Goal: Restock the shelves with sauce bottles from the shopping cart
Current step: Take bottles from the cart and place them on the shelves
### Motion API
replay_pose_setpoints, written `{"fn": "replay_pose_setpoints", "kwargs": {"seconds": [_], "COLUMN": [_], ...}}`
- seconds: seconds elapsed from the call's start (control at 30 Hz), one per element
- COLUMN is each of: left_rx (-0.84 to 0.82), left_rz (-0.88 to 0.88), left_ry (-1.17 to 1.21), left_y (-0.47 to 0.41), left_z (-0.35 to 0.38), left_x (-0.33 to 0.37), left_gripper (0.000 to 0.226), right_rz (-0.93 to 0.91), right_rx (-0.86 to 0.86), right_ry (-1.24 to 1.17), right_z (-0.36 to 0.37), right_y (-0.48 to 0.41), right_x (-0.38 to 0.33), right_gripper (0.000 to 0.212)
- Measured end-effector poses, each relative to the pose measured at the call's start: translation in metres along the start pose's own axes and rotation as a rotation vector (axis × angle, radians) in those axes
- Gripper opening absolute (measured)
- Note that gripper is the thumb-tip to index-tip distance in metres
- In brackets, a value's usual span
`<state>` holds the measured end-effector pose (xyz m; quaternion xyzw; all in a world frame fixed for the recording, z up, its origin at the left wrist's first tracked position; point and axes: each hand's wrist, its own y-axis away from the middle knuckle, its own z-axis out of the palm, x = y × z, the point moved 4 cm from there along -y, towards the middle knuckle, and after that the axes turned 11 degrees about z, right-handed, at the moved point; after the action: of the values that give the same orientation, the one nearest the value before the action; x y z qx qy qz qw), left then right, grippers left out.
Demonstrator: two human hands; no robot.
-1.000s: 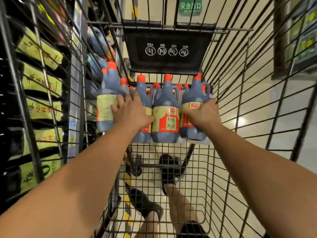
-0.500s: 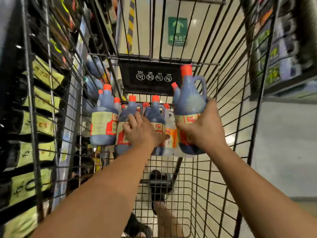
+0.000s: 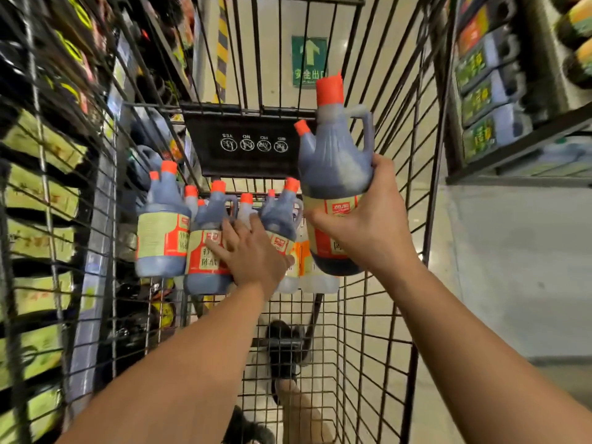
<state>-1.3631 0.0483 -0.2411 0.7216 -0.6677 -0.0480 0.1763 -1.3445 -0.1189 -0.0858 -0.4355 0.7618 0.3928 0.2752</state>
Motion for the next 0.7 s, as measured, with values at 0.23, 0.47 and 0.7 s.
{"fn": "replay_pose_setpoints", "kwargs": {"seconds": [0.23,0.47,0.7], "left_rx": [0.085,0.278,0.593], "left_rz": [-0.001,-0.072,-0.018], "left_ry": [0.377,0.742,0.900], "left_y": [0.023,0.073,0.146], "left_z": [-0.028,-0.111,-0.216], "left_x": [-0.008,-0.038,-0.095], "left_gripper": [0.113,0.105,0.084], "right_rz": [-0.055,-0.153,-0.274], "right_rx": [0.038,0.065,0.109], "right_ry": [0.014,-0.013,-0.038], "right_z": [-0.011,-0.019,-0.014], "right_y": [0.010,0.050,0.127], "right_x": [-0.013,-0.051,-0.105], "right_gripper": [0.078,0.078,0.080]}}
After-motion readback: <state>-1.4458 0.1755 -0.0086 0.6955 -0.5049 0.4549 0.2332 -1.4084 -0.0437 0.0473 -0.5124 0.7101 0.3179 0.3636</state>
